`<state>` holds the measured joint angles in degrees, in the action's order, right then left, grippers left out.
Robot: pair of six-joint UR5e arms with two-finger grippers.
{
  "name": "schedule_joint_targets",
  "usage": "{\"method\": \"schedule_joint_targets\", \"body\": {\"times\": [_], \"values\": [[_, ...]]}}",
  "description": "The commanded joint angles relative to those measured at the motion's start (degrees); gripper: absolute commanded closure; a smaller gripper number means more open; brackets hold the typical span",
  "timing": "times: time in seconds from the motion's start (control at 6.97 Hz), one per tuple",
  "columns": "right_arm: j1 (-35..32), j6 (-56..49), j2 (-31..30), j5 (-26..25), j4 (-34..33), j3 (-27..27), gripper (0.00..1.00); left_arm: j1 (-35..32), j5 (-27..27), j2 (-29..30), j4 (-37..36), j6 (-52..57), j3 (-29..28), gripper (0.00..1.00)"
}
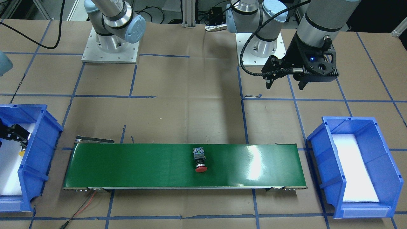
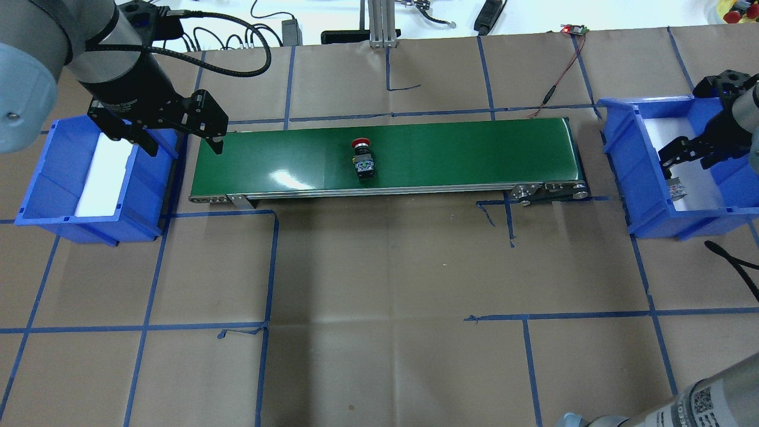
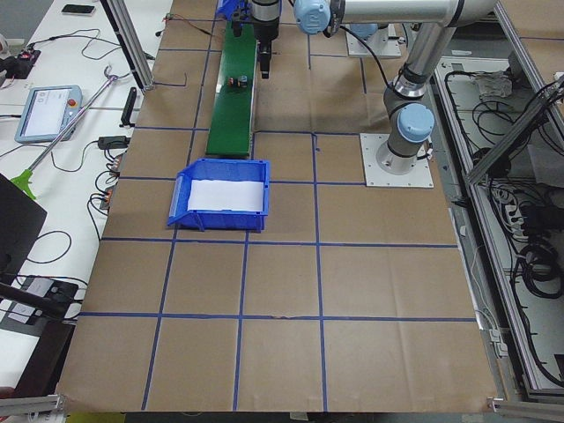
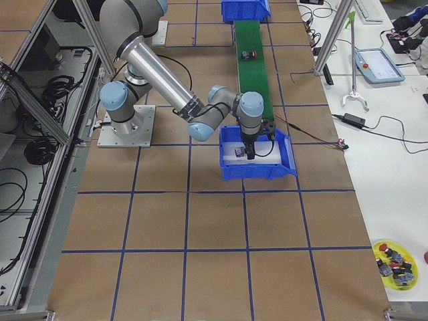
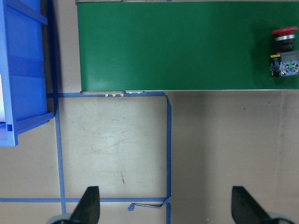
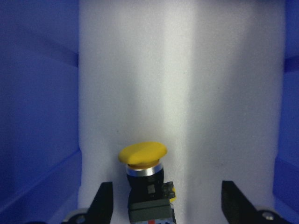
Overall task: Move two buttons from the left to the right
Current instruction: 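Release the yellow button and move the right gripper back over the conveyor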
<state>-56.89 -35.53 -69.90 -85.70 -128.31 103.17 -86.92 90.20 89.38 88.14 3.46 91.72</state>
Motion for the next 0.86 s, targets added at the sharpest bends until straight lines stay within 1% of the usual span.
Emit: {"method": "schedule_joint_targets", "body": {"times": [0.0, 0.14, 0.29, 0.43, 0.57, 0.72], "values": [[-0.6, 0.5, -0.9, -0.2, 1.6, -6.3, 0.0, 0.0, 0.0, 0.0, -0.1, 0.0, 0.0, 0.0], [-1.7, 0.6, -1.9, -0.3, 5.1, -10.8, 0.0, 0.0, 0.0, 0.0, -0.1, 0.0, 0.0, 0.0], [-4.0, 2.8, -2.1, -0.3, 10.4, -15.2, 0.0, 0.0, 0.1, 0.0, -0.1, 0.0, 0.0, 0.0], [-6.6, 6.4, -2.1, -0.3, 12.6, -18.4, 0.0, 0.0, 0.0, 0.0, -0.1, 0.0, 0.0, 0.0], [-10.7, 7.7, -2.1, -0.3, 12.6, -20.5, 0.0, 0.0, 0.0, 0.0, -0.1, 0.0, 0.0, 0.0], [-15.6, 8.0, -2.1, 0.0, 12.5, -21.5, 0.0, 0.0, 0.0, 0.0, -0.1, 0.0, 0.0, 0.0]]}}
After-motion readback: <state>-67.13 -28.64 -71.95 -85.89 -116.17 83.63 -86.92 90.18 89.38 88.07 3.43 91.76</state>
